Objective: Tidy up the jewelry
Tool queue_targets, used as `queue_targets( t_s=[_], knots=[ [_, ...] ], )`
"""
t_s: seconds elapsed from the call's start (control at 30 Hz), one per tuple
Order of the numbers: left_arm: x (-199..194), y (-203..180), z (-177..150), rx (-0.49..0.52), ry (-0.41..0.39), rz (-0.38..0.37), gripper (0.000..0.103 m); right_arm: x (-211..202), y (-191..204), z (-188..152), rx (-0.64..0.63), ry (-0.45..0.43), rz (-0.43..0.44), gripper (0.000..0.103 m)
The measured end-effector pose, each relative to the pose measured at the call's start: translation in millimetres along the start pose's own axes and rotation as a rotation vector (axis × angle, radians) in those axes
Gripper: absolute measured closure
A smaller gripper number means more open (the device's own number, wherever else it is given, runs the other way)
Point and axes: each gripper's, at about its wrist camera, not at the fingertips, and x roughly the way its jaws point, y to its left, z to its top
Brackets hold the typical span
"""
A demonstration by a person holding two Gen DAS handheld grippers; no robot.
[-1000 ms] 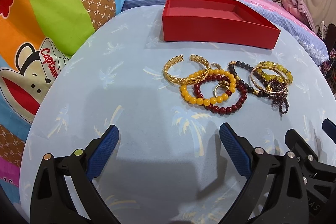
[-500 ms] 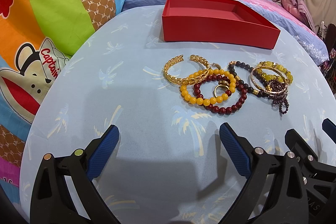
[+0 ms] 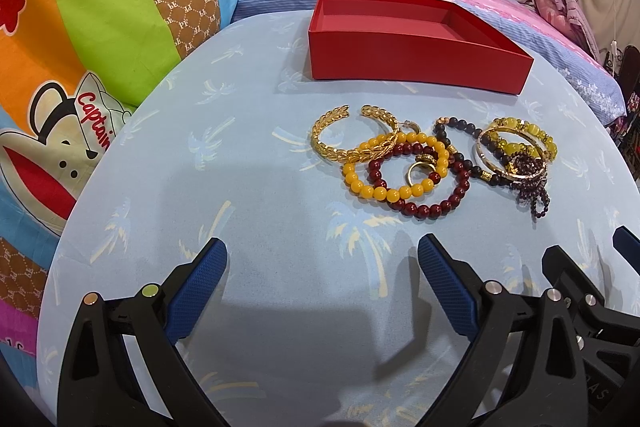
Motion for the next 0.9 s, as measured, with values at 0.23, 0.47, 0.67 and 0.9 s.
queue_targets(
  t_s=[0.23, 0.47, 0.67, 0.9],
  knots=[
    [0.0, 0.2, 0.2, 0.000, 0.000, 0.000, 0.011, -0.2, -0.1, 0.0, 0.000, 0.000, 0.000, 0.007],
    [-0.3, 0.3, 0.7, 0.000, 0.000, -0.003, 0.011, -0.2, -0.2, 0.1, 0.001, 0.000, -0.001, 0.007],
    [-5.1, 1.0, 1.0, -0.002, -0.013, -0.016, 0.011, -1.6, -2.4, 0.1, -0.001, -0.004, -0.014, 0.007],
    [-5.7, 6.7, 2.4, -0.011, 0.002, -0.023, 0.011, -3.5, -4.2, 2.9, 0.013, 0.003, 0.000, 0.007]
  ],
)
